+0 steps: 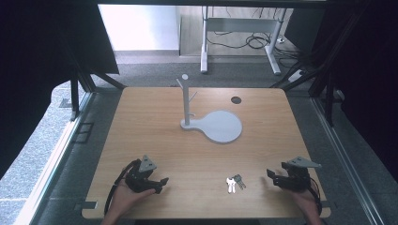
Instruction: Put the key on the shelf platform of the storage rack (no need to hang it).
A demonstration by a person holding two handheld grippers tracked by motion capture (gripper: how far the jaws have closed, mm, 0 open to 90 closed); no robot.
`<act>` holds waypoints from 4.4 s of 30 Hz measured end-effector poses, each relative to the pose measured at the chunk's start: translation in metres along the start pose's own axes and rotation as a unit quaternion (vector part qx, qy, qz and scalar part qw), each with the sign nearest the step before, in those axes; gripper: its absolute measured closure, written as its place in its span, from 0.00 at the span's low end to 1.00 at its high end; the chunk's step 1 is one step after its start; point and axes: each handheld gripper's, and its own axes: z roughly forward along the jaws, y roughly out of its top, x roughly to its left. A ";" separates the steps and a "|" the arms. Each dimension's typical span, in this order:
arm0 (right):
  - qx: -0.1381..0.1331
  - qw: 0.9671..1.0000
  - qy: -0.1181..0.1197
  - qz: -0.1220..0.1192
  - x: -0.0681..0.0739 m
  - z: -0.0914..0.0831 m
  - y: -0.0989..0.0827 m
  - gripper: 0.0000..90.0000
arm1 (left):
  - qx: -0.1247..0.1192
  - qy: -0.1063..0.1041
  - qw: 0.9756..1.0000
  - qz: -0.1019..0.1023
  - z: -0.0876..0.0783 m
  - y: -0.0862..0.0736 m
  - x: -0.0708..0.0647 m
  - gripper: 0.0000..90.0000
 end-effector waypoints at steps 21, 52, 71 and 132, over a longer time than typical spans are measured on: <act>0.025 1.000 -0.008 -0.004 0.003 -0.003 0.007 0.31 | -0.002 -0.009 1.000 0.016 -0.006 0.006 -0.007 0.23; 0.117 0.972 0.089 -0.181 0.053 -0.013 0.097 0.44 | 0.013 -0.020 1.000 0.018 -0.004 0.010 -0.007 0.23; 0.198 0.938 0.141 -0.245 0.087 0.013 0.107 0.58 | 0.013 -0.024 1.000 0.009 0.002 0.005 -0.004 0.24; 0.304 0.883 0.193 -0.301 0.118 0.072 0.095 0.99 | 0.009 -0.022 1.000 0.006 0.002 0.003 -0.003 0.24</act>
